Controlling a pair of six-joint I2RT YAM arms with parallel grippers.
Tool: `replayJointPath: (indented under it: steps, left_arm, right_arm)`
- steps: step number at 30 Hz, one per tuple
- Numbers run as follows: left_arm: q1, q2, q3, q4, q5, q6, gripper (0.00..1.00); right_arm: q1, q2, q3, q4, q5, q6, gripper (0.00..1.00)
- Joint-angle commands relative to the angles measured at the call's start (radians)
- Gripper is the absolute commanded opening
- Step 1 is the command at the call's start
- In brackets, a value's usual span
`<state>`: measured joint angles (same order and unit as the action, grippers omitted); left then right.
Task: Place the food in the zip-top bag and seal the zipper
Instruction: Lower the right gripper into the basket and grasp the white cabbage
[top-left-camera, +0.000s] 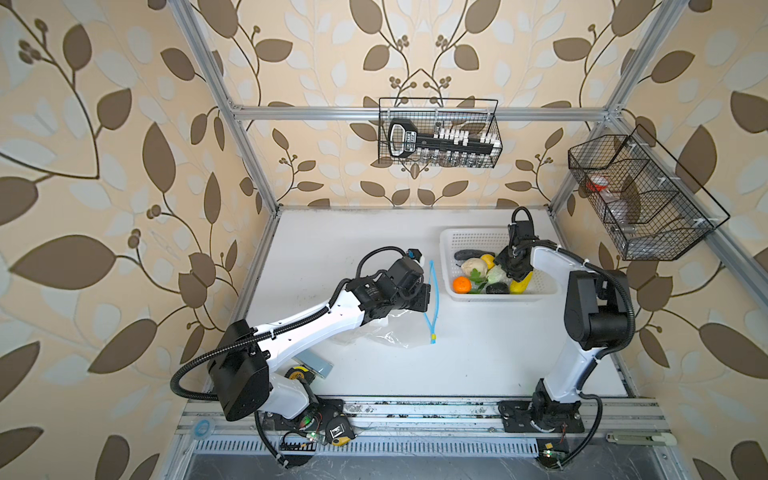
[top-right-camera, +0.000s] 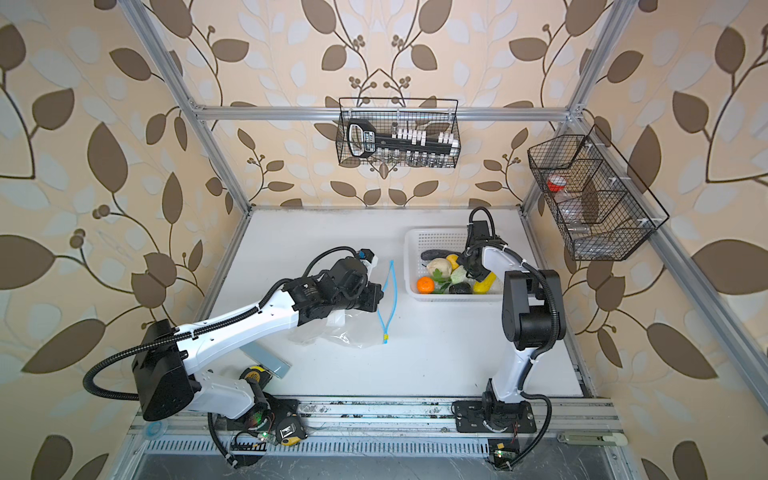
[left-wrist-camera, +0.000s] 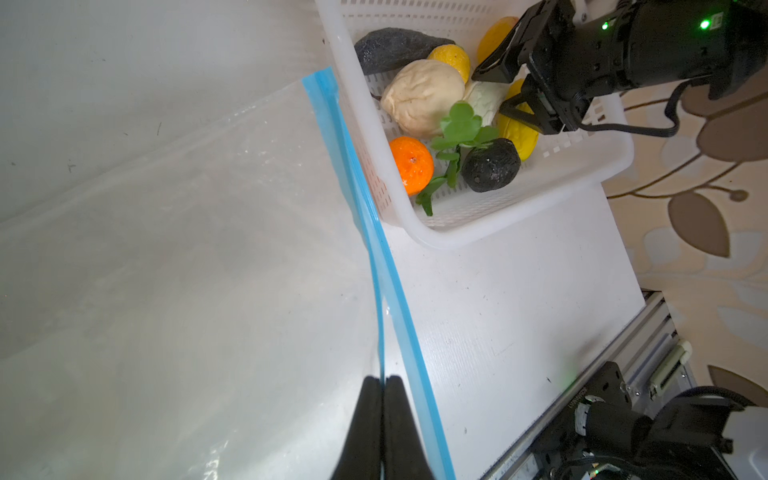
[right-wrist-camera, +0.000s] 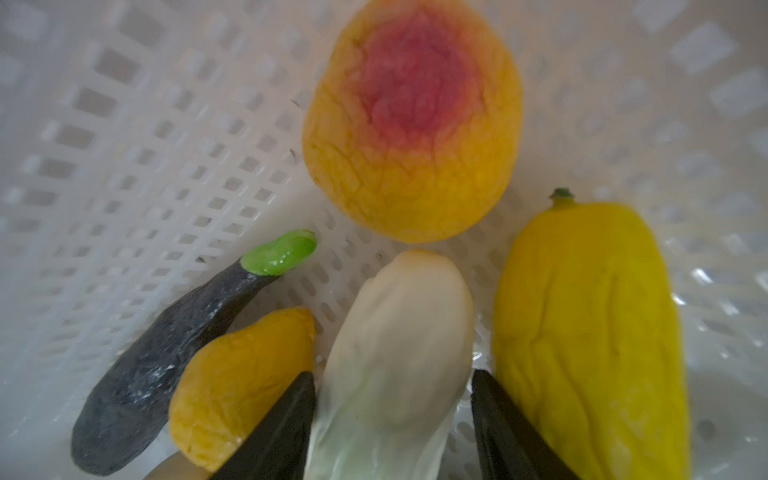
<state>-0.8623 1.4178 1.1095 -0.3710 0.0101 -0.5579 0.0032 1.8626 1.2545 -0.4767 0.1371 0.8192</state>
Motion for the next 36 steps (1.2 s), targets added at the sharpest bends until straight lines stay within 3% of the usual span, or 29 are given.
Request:
replayJointPath:
  steps: [1,15,36]
  left_arm:
    - [0.006,-0.021,0.021,0.006,-0.024,0.007,0.00]
    - [0.006,-0.024,0.015,0.009,-0.030,0.010,0.00]
    - [0.006,-0.029,0.020,0.019,-0.011,-0.007,0.00]
  right_arm:
    - [-0.005,0.030,0.036,-0.019,-0.007,0.023,0.62]
    - [-0.006,0.029,0.028,0.012,-0.028,0.029,0.52]
    - [-0.011,-0.160,-0.007,0.052,-0.022,0.038,0.47]
